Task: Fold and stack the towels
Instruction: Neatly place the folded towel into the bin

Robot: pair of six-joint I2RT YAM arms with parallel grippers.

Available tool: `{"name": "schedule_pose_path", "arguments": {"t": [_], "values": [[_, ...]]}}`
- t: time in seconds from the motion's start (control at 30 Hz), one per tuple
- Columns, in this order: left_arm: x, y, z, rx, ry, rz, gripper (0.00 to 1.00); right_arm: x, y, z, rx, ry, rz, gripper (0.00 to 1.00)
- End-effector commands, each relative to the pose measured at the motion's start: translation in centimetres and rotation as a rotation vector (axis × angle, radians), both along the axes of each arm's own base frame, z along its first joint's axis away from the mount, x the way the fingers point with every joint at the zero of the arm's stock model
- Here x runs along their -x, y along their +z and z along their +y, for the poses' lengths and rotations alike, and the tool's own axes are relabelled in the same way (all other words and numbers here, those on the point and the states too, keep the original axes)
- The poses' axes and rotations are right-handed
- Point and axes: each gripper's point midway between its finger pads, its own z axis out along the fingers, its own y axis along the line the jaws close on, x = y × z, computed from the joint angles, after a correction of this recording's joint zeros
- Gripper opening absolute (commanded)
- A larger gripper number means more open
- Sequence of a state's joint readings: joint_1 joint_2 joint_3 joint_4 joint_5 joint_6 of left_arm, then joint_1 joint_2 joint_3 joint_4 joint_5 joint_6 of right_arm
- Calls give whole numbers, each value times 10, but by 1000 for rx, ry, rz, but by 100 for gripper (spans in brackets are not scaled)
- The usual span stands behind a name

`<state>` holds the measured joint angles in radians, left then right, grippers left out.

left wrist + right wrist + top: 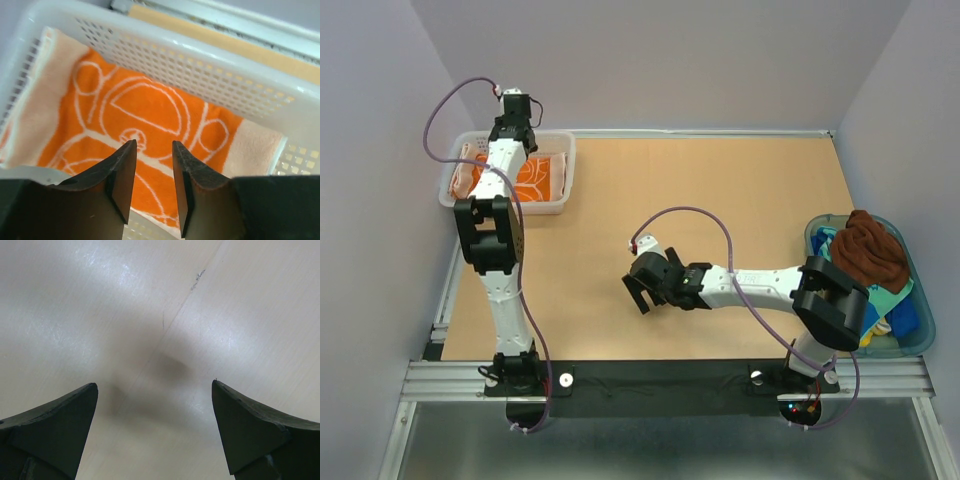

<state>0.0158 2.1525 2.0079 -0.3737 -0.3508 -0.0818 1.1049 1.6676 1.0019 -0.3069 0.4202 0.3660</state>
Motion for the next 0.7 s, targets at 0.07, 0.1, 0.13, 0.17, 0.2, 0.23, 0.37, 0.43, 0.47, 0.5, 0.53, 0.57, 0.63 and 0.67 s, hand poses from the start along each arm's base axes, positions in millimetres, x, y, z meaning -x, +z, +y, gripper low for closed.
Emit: {"name": "schedule_pose_path", "arguments": {"t": [0.07, 0.1, 0.13, 0.17, 0.2, 0.23, 0.37, 0.43, 0.47, 0.5, 0.53, 0.57, 0.63, 0.67], "values": [[-1, -59, -25, 147, -45, 70, 44, -12, 26, 5, -65, -42, -52, 100], [-2, -64, -29, 161, -52, 76, 44, -12, 27, 5, -66, -42, -53, 100], [-3, -77, -37, 189, -74, 93, 44, -12, 26, 5, -66, -44, -53, 100], [-3, -83, -41, 205, -84, 98, 44, -12, 26, 5, -65, -43, -53, 100], [-5, -88, -47, 223, -94, 98, 44, -12, 26, 4, -63, -46, -54, 100], [-5, -97, -54, 254, -118, 112, 44, -12, 25, 4, -61, -45, -54, 100], [-5, -106, -83, 313, -177, 115, 44, -12, 25, 3, -60, -46, -55, 100], [-7, -102, -93, 345, -200, 93, 44, -12, 26, 2, -59, -47, -60, 100], [-7, -100, -95, 351, -202, 84, 44, -12, 26, 2, -58, -49, -60, 100], [-8, -97, -100, 373, -225, 77, 45, -12, 27, 2, -62, -50, -63, 100], [-10, -90, -104, 388, -242, 55, 45, -13, 28, 1, -62, -52, -66, 100], [-10, -87, -106, 400, -249, 46, 46, -13, 28, 1, -62, -54, -66, 100], [-11, -75, -110, 415, -268, 21, 47, -13, 30, 0, -63, -57, -71, 100], [-12, -70, -111, 417, -270, 9, 49, -13, 31, 0, -65, -57, -74, 100]]}}
